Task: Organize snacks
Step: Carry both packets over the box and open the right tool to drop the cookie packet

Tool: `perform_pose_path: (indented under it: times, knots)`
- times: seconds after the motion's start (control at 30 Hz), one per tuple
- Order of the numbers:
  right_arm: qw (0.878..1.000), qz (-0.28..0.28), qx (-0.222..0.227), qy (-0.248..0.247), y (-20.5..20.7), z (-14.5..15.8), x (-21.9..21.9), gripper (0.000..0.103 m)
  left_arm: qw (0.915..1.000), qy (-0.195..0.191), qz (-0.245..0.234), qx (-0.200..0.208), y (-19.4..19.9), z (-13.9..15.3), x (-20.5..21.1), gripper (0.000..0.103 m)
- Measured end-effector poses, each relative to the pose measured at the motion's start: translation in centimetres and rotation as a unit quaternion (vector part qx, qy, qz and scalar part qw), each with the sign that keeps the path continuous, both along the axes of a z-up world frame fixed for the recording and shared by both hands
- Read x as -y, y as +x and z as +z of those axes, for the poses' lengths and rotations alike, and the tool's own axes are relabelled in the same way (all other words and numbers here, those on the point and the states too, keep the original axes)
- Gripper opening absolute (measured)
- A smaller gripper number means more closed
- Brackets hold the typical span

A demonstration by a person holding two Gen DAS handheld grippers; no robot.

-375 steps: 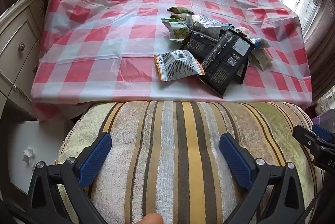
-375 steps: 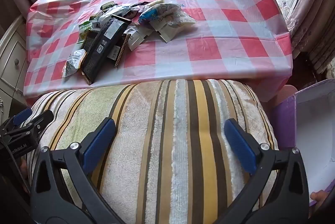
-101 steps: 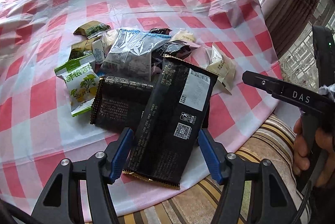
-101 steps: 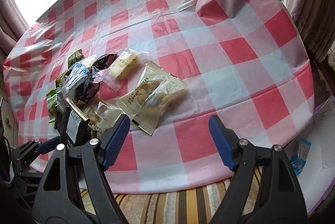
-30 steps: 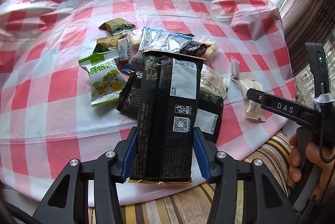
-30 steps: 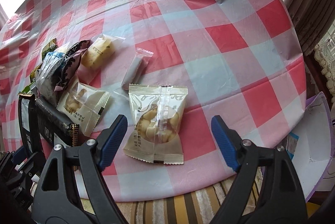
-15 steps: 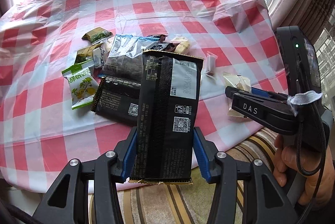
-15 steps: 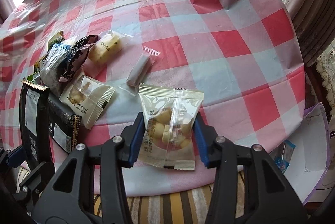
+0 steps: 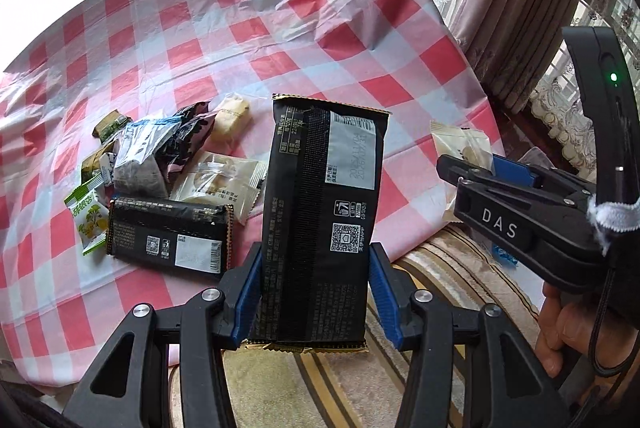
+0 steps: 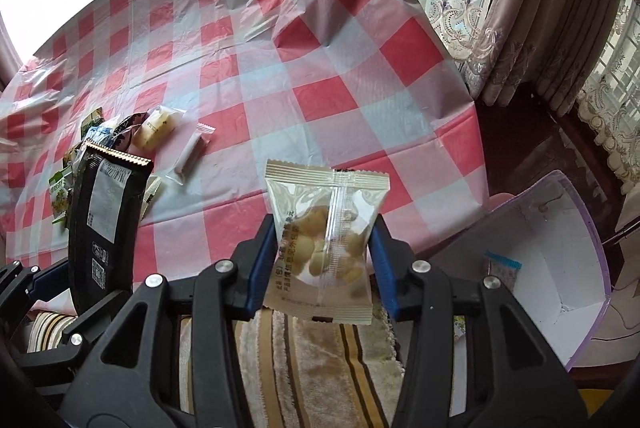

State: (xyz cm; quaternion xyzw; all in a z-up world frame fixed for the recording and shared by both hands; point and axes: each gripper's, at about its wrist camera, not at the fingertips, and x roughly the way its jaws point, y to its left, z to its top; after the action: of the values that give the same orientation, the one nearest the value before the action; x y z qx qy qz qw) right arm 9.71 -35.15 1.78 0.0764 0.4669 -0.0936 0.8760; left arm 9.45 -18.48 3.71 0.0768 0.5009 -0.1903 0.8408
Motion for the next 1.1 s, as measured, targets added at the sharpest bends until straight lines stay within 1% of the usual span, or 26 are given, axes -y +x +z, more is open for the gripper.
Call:
perform_pose_path:
  times: [0.3, 0.6, 0.87, 1.1]
  knots:
    - [0.999, -0.036, 0.012, -0.001, -3.5, 0.6, 4.7, 0.049, 0.9987, 0.016, -0.046, 0.011, -1.5, 0.6, 4.9, 0.051]
    - [0.998, -0.066, 0.022, -0.003, -6.3, 1.1, 8.5, 0.049, 0.9953, 0.029, -0.090, 0.018, -3.0, 0.8, 9.9, 0.051]
    - [0.994, -0.105, 0.027, -0.015, -8.9, 1.2, 12.3, 0.049, 0.9910, 0.028, -0.130, 0.017, -4.7, 0.6, 14.3, 0.051]
    - [0.989, -0.145, 0.013, -0.015, -11.7, 0.2, 15.4, 0.049, 0.9853, 0.016, -0.170, -0.004, -6.6, 0.0, 17.9, 0.051]
